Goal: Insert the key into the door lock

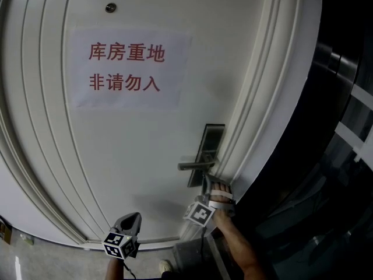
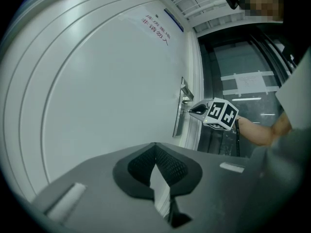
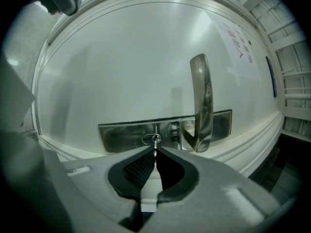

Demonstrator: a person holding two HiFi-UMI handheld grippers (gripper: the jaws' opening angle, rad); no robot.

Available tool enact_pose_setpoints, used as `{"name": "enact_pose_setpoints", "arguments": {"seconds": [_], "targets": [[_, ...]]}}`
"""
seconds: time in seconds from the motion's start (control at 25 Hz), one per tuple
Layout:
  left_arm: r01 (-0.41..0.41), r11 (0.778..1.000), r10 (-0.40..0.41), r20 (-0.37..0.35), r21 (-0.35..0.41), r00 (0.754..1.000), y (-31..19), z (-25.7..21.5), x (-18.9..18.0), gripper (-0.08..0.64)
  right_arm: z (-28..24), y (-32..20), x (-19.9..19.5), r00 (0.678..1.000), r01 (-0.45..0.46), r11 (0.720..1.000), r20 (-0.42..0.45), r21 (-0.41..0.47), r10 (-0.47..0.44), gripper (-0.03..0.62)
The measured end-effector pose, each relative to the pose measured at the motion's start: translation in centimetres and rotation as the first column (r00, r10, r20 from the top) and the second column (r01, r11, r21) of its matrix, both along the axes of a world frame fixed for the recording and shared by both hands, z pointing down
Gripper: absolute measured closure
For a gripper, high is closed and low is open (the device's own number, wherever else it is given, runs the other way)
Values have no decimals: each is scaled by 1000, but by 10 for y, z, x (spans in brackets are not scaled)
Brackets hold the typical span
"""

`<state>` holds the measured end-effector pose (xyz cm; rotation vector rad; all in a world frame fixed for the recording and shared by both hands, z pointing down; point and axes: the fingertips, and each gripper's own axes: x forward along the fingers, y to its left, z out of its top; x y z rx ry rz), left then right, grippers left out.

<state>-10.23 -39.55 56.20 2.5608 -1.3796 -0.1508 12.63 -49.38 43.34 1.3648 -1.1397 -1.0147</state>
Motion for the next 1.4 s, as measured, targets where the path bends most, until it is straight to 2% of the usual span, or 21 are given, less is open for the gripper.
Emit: {"name": "enact_pose_setpoints", "arguments": {"seconds": [0.64, 1.2, 1.4], "targets": [[16, 1000, -16, 2, -1, 1000, -7, 1, -1, 557, 0, -14, -3, 999, 33, 999, 1, -1, -33, 580], [14, 1000, -14, 7, -15, 1000, -9, 6, 6, 557, 4, -15, 3, 996, 68, 997, -64, 36, -65, 578], [16, 1000, -16, 9, -13, 1000, -8, 5, 6, 557, 3, -15, 1, 995, 89, 995, -47, 53, -87, 577]]}}
